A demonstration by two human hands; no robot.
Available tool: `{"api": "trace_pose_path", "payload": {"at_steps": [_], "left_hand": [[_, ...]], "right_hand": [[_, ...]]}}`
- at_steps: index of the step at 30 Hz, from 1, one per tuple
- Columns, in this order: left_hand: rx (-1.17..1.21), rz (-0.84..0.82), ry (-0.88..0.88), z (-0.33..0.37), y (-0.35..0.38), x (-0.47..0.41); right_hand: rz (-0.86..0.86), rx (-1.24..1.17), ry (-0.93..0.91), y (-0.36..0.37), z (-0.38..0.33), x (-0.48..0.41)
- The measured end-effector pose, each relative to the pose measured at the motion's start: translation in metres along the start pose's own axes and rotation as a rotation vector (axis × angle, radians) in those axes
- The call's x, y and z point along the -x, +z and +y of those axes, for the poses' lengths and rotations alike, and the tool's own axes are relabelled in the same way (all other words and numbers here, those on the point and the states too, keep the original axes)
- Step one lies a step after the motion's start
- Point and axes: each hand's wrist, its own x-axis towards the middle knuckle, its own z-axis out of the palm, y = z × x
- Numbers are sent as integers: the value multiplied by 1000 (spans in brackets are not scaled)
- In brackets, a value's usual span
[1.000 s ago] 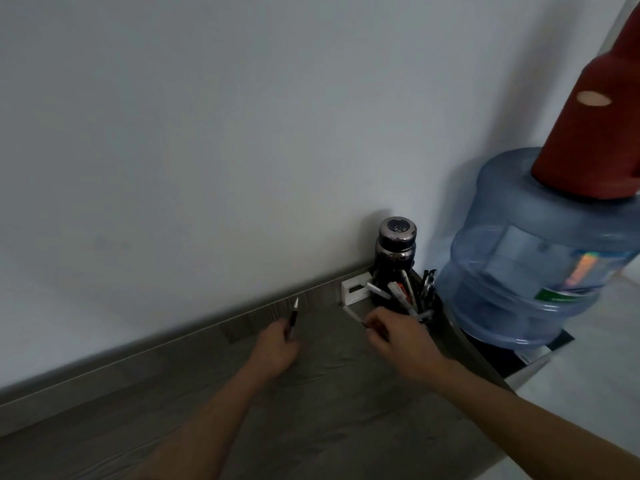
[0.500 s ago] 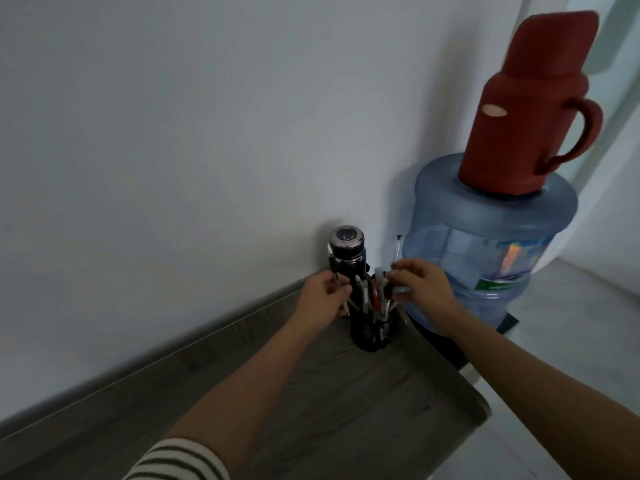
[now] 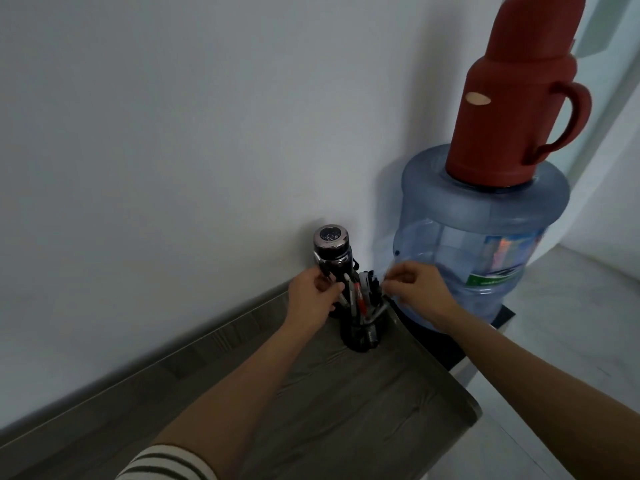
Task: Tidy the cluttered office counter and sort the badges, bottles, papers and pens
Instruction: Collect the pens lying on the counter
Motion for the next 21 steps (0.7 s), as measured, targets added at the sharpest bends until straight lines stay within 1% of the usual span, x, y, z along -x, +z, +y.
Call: {"api": "trace_pose_path", "payload": {"at_steps": [2,4,7,10,12,14,16,19,21], "left_hand": [[-10,0,25,2,3,2],[-47,-22,37,4,4,5],[-101,-81,13,5,6,8],[-257,-157,11,0,7,8],[-334,-176,14,-4,6,7],[-316,-184,1,-8,6,6],[-262,-127,3,-9,7,5],[-172,13,-1,-11,5,3],[-145,100,-7,-12,5,2]], "right_hand": [[-82,141,31,2,10,-3],[-118,213,15,2,13,-3],[-130,201,-42,-1,11,-4],[-124,156,-73,-3,6,-9],[-112,157,-103,-3,3,-12],[-107,146,-114,-5,1,-14],[-74,140,-112,-6,1,-15],[-5,114,-97,-5,6,-21],[-28,127,-78,-2,10,-25]]}}
